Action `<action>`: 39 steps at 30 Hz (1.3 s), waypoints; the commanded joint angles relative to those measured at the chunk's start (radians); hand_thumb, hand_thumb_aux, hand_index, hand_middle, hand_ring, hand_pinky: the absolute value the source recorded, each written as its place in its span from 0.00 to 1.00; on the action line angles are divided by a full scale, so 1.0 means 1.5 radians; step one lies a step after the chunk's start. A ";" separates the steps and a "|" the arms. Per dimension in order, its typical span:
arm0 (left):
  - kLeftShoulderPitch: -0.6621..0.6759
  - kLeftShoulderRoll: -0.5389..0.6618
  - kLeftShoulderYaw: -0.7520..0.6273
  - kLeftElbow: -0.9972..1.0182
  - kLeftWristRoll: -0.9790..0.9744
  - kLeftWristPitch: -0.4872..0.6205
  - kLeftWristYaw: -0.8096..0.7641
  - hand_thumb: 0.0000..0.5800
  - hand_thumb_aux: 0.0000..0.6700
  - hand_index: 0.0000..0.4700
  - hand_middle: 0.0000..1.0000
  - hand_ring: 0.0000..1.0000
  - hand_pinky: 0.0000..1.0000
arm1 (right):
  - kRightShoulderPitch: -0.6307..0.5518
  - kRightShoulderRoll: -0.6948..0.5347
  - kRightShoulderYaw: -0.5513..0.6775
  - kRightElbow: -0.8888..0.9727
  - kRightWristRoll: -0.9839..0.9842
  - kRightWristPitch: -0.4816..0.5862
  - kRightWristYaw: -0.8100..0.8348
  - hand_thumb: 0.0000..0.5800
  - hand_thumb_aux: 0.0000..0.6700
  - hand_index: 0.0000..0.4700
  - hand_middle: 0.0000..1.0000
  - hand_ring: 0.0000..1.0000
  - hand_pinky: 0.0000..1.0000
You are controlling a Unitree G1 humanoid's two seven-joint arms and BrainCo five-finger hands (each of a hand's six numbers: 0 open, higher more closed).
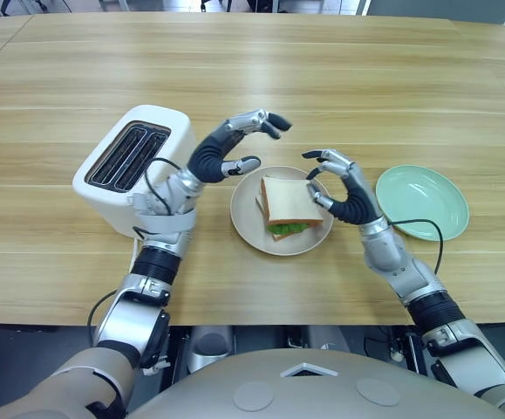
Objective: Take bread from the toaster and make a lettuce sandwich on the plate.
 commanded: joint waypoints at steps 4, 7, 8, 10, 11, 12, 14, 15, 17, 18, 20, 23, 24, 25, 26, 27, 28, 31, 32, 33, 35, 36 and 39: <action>0.080 0.075 -0.035 -0.094 -0.055 0.111 -0.193 1.00 1.00 0.98 1.00 1.00 1.00 | 0.036 -0.030 -0.024 -0.069 0.140 0.004 0.162 1.00 1.00 0.98 1.00 1.00 1.00; 0.120 0.132 -0.073 -0.074 0.010 0.108 -0.272 1.00 1.00 0.98 1.00 1.00 1.00 | 0.060 -0.066 0.001 -0.075 0.151 0.015 0.257 1.00 1.00 0.98 1.00 1.00 1.00; 0.128 0.144 -0.080 -0.065 0.029 0.108 -0.286 1.00 1.00 0.98 1.00 1.00 1.00 | 0.067 -0.077 0.010 -0.076 0.151 0.019 0.287 1.00 1.00 0.98 1.00 1.00 1.00; 0.144 0.166 -0.094 -0.056 0.063 0.120 -0.303 1.00 1.00 0.98 1.00 1.00 1.00 | 0.082 -0.096 0.027 -0.076 0.151 0.032 0.345 1.00 1.00 0.98 1.00 1.00 1.00; 0.152 0.173 -0.101 -0.053 0.076 0.122 -0.312 1.00 1.00 0.98 1.00 1.00 1.00 | 0.088 -0.103 0.034 -0.074 0.150 0.044 0.371 1.00 1.00 0.98 1.00 1.00 1.00; 0.159 0.180 -0.108 -0.049 0.092 0.118 -0.319 1.00 1.00 0.98 1.00 1.00 1.00 | 0.093 -0.109 0.041 -0.070 0.141 0.054 0.394 1.00 1.00 0.98 1.00 1.00 1.00; 0.170 0.188 -0.116 -0.036 0.124 0.112 -0.321 1.00 1.00 0.98 1.00 1.00 1.00 | 0.101 -0.120 0.053 -0.056 0.124 0.072 0.436 1.00 1.00 0.98 1.00 1.00 1.00; 0.172 0.189 -0.117 -0.028 0.139 0.112 -0.316 1.00 1.00 0.98 1.00 1.00 1.00 | 0.104 -0.125 0.059 -0.050 0.117 0.080 0.455 1.00 1.00 0.98 1.00 1.00 1.00; 0.162 0.185 -0.113 0.005 0.187 0.104 -0.279 1.00 1.00 0.98 1.00 1.00 1.00 | 0.110 -0.134 0.067 -0.039 0.096 0.091 0.482 1.00 1.00 0.98 1.00 1.00 1.00; 0.152 0.180 -0.110 0.029 0.219 0.097 -0.251 1.00 1.00 0.98 1.00 1.00 1.00 | 0.111 -0.134 0.067 -0.035 0.089 0.096 0.489 1.00 1.00 0.98 1.00 1.00 1.00; 0.126 0.166 -0.108 0.080 0.276 0.080 -0.196 1.00 1.00 0.98 1.00 1.00 1.00 | 0.107 -0.132 0.064 -0.023 0.070 0.106 0.494 1.00 1.00 0.98 1.00 1.00 1.00; 0.105 0.148 -0.111 0.129 0.315 0.062 -0.156 1.00 1.00 0.98 1.00 1.00 1.00 | 0.102 -0.124 0.067 -0.002 0.037 0.116 0.498 1.00 1.00 0.98 1.00 1.00 1.00; 0.099 0.143 -0.113 0.146 0.331 0.056 -0.139 1.00 1.00 0.98 1.00 1.00 1.00 | 0.100 -0.121 0.069 0.007 0.027 0.118 0.498 1.00 1.00 0.98 1.00 1.00 1.00; 0.089 0.136 -0.117 0.170 0.351 0.051 -0.118 1.00 1.00 0.98 1.00 1.00 1.00 | 0.096 -0.116 0.069 0.018 0.015 0.119 0.493 1.00 1.00 0.98 1.00 1.00 1.00; 0.080 0.131 -0.121 0.195 0.373 0.045 -0.097 1.00 1.00 0.98 1.00 1.00 1.00 | 0.092 -0.110 0.069 0.028 0.006 0.120 0.489 1.00 1.00 0.98 1.00 1.00 1.00; 0.072 0.126 -0.124 0.219 0.394 0.039 -0.076 1.00 1.00 0.98 1.00 1.00 1.00 | 0.087 -0.103 0.069 0.038 -0.002 0.122 0.487 1.00 1.00 0.98 1.00 1.00 1.00; 0.063 0.121 -0.127 0.241 0.411 0.034 -0.055 1.00 1.00 0.98 1.00 1.00 1.00 | 0.083 -0.097 0.070 0.050 -0.011 0.123 0.485 1.00 1.00 0.98 1.00 1.00 1.00; 0.035 0.101 -0.128 0.299 0.443 0.020 -0.003 1.00 0.96 0.94 1.00 1.00 1.00 | 0.057 -0.071 0.079 0.103 -0.047 0.127 0.472 1.00 1.00 0.98 1.00 1.00 1.00; 0.028 0.094 -0.126 0.315 0.448 0.016 0.009 0.99 0.90 0.88 1.00 1.00 1.00 | 0.042 -0.061 0.083 0.128 -0.061 0.128 0.463 1.00 1.00 0.98 1.00 1.00 1.00; 0.021 0.090 -0.126 0.329 0.453 0.013 0.017 0.99 0.90 0.88 1.00 1.00 1.00 | 0.026 -0.052 0.085 0.154 -0.076 0.129 0.449 1.00 1.00 0.98 1.00 1.00 1.00; 0.007 0.084 -0.128 0.360 0.466 0.007 0.035 1.00 0.93 0.91 1.00 1.00 1.00 | -0.012 -0.030 0.087 0.214 -0.100 0.126 0.414 1.00 1.00 0.98 1.00 1.00 1.00; -0.004 0.081 -0.129 0.381 0.479 0.008 0.054 1.00 0.93 0.91 1.00 1.00 1.00 | -0.035 -0.015 0.087 0.249 -0.110 0.124 0.387 1.00 1.00 0.98 1.00 1.00 1.00; -0.048 0.068 -0.126 0.442 0.514 0.022 0.134 1.00 0.94 0.92 1.00 1.00 1.00 | -0.109 0.021 0.095 0.360 -0.157 0.130 0.294 1.00 1.00 0.98 1.00 1.00 1.00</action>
